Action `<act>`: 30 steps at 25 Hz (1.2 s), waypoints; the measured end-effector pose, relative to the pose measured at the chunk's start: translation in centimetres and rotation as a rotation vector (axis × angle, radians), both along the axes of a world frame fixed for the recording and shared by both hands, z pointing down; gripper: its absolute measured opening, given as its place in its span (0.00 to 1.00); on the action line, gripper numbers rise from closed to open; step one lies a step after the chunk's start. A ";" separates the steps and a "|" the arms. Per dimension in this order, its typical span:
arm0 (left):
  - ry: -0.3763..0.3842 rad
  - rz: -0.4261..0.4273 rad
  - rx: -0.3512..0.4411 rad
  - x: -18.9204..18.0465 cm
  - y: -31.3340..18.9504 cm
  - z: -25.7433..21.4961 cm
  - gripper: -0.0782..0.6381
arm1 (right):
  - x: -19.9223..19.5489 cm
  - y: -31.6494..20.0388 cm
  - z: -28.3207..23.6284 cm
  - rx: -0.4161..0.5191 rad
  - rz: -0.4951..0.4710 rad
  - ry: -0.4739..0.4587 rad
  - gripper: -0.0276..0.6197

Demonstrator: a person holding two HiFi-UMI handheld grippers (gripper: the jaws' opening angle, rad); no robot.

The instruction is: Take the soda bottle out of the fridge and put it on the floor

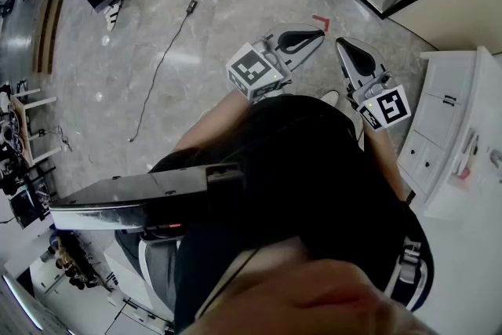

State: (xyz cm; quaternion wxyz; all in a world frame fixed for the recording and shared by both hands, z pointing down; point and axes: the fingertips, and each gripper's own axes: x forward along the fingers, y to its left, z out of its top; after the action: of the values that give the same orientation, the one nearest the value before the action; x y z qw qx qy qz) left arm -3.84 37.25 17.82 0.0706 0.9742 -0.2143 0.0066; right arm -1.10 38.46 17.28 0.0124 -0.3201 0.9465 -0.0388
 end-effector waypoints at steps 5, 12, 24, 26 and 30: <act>-0.012 -0.003 -0.014 0.2 0.2 0.1 0.12 | 0.1 0.1 -0.2 -0.005 -0.009 0.000 0.06; -0.009 -0.018 -0.021 1.8 0.3 0.2 0.12 | 1.5 0.2 -0.6 0.026 -0.035 0.010 0.06; -0.033 -0.050 0.001 7.1 0.8 0.5 0.12 | 7.3 0.6 0.4 0.018 -0.075 -0.015 0.06; -0.031 -0.063 0.007 8.3 0.8 0.5 0.12 | 8.5 0.3 0.4 0.018 -0.074 -0.020 0.06; -0.027 -0.103 -0.007 10.1 0.1 0.7 0.12 | 10.5 -0.4 0.7 0.014 -0.084 -0.018 0.06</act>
State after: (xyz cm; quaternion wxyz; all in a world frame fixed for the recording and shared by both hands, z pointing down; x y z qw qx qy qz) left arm 6.22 37.38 18.50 0.0714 0.9614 -0.2650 0.0170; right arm 9.44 38.02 18.00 0.0217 -0.2797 0.9592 -0.0358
